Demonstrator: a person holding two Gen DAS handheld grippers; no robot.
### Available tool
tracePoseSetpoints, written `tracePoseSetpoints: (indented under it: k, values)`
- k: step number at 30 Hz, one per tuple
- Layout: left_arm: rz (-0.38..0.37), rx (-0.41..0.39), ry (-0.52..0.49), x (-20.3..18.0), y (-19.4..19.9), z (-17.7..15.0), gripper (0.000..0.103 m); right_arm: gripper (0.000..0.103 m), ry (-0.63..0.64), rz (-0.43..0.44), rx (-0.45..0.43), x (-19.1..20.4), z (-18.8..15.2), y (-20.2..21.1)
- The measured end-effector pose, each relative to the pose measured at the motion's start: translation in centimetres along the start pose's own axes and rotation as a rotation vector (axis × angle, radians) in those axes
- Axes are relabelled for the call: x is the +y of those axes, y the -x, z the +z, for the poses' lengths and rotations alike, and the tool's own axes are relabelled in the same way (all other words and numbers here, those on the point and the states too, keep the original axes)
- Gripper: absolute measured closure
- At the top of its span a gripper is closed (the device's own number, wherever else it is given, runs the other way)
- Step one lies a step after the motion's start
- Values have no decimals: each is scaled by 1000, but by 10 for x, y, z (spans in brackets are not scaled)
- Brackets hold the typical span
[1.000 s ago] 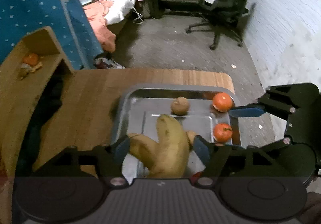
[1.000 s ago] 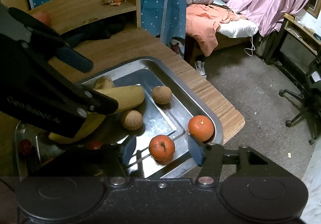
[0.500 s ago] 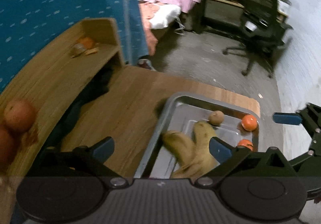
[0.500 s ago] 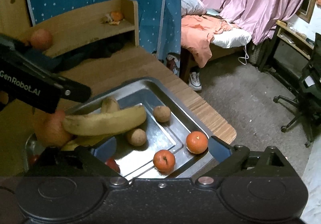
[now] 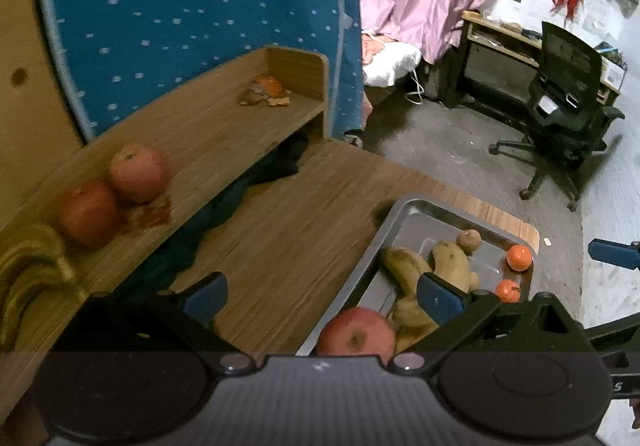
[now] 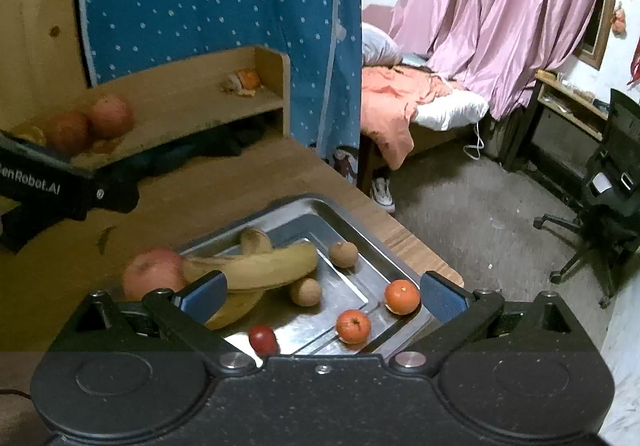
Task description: Organize fruits
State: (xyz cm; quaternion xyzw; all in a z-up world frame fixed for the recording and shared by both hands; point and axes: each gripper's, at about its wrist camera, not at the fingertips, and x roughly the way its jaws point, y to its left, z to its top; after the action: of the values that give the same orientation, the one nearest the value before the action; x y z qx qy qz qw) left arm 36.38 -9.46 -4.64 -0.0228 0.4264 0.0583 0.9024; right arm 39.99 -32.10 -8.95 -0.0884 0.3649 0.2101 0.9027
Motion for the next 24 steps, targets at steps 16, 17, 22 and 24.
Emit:
tracePoseSetpoints:
  k: [16,17,22,24]
  values:
    - [18,-82,99,32,71,-61,0,1,43,-23,-102,50,-20,76]
    - [19,-87,108,34,74,-63,0,1,50,-21,-109,53,-20,78]
    - [28,-107,142,41,87,-72,0,1,77,-9,-142,67,-21,92]
    - [32,-113,152,43,92,-75,0,1,86,-4,-151,71,-22,97]
